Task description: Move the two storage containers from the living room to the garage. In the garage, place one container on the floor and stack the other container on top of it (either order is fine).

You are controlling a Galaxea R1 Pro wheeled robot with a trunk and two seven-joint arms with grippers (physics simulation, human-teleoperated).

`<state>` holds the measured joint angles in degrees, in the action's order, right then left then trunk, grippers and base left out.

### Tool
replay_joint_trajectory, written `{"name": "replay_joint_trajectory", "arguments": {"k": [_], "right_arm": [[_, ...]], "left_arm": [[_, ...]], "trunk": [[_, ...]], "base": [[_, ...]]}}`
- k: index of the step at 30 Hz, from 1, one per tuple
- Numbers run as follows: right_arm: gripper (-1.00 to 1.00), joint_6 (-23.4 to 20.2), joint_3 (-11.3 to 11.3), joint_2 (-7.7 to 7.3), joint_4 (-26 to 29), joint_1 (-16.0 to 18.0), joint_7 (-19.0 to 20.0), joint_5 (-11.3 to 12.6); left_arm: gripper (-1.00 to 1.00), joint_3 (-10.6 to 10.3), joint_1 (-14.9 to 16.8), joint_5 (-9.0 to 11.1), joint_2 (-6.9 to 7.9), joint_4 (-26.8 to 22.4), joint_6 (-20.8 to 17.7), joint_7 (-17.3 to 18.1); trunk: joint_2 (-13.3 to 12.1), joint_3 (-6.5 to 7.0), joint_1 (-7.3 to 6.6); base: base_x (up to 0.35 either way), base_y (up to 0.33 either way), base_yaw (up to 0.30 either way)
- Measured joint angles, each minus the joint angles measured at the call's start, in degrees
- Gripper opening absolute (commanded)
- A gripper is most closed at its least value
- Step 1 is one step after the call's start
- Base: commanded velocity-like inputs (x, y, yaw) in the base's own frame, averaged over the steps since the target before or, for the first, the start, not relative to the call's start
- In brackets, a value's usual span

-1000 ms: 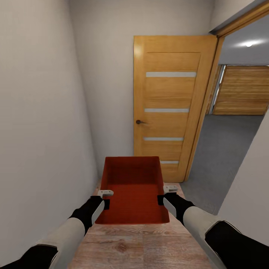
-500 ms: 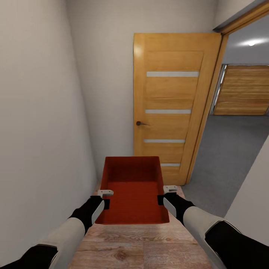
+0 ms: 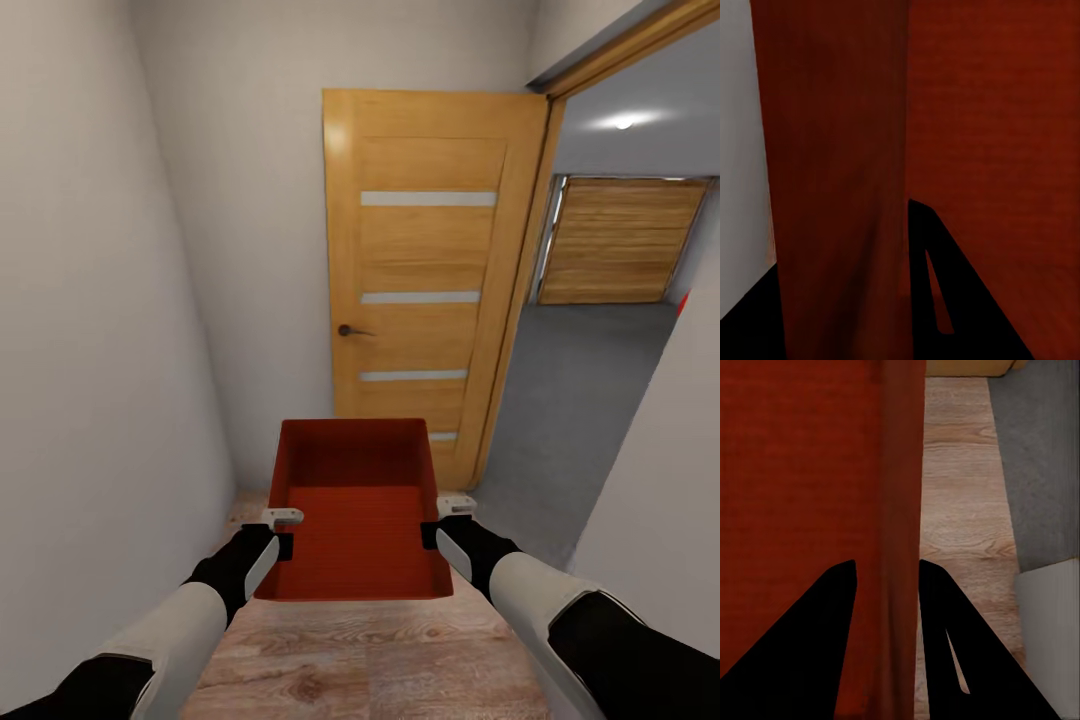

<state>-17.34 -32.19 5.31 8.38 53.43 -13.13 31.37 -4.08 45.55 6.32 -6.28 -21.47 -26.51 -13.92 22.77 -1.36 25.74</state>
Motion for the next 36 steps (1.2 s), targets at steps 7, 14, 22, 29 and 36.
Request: {"name": "replay_joint_trajectory", "arguments": {"k": [7,14,22,29,36], "right_arm": [[-1.0,0.0,0.0,0.09,0.01,0.0,-0.17,0.02],[-1.0,-0.01,-0.2,0.13,-0.02,-0.01,-0.27,0.26],[-1.0,0.01,-0.13,0.15,-0.02,0.0,-0.24,0.17],[-1.0,0.0,-0.17,0.09,-0.03,0.0,-0.15,0.22],[-1.0,0.0,-0.14,0.15,0.0,0.0,-0.3,0.19]], "left_arm": [[-1.0,-0.19,0.01,0.33,0.11,0.01,0.03,0.01],[-1.0,-0.28,0.0,0.47,0.16,0.07,0.02,0.01],[-1.0,-0.28,-0.02,0.46,0.17,-0.01,-0.03,0.0],[-1.0,-0.17,-0.01,0.27,0.1,0.02,-0.04,-0.01],[-1.0,-0.32,0.0,0.55,0.19,0.03,0.02,0.01]], "trunk": [[0.01,0.0,-0.01],[0.01,0.0,-0.02],[0.01,0.0,-0.02],[0.01,0.0,-0.02],[0.01,0.0,-0.02]], "base": [[0.046,0.031,-0.285],[0.21,0.182,-0.285],[0.244,0.216,-0.067],[0.245,0.217,-0.038],[0.245,0.217,-0.262]]}}
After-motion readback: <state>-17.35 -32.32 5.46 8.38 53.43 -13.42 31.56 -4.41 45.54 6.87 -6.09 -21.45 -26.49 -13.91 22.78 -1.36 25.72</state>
